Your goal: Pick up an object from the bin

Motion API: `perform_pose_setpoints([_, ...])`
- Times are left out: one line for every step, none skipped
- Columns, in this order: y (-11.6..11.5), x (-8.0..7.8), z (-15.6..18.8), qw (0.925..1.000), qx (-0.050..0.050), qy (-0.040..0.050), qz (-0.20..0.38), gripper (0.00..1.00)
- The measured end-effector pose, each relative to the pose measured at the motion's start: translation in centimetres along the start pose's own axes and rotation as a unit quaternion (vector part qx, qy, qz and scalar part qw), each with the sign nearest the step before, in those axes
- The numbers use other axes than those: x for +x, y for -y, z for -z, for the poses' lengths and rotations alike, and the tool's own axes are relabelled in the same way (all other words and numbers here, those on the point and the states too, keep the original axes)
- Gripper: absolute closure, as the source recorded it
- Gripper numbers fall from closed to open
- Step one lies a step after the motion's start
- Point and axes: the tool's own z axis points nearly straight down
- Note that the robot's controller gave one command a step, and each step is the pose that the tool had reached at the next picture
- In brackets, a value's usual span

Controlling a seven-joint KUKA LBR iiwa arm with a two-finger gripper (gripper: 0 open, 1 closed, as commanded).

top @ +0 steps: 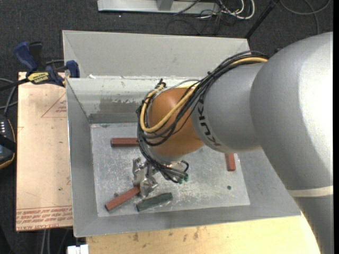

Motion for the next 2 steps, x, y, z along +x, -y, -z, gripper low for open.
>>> perform_pose_setpoints([0.0, 0.0, 0.0, 1.0, 0.0, 0.0, 0.0, 1.0])
perform_pose_setpoints([2.5, -1.8, 19.7, 0.9987, 0.002, 0.0027, 0.05, 1.0])
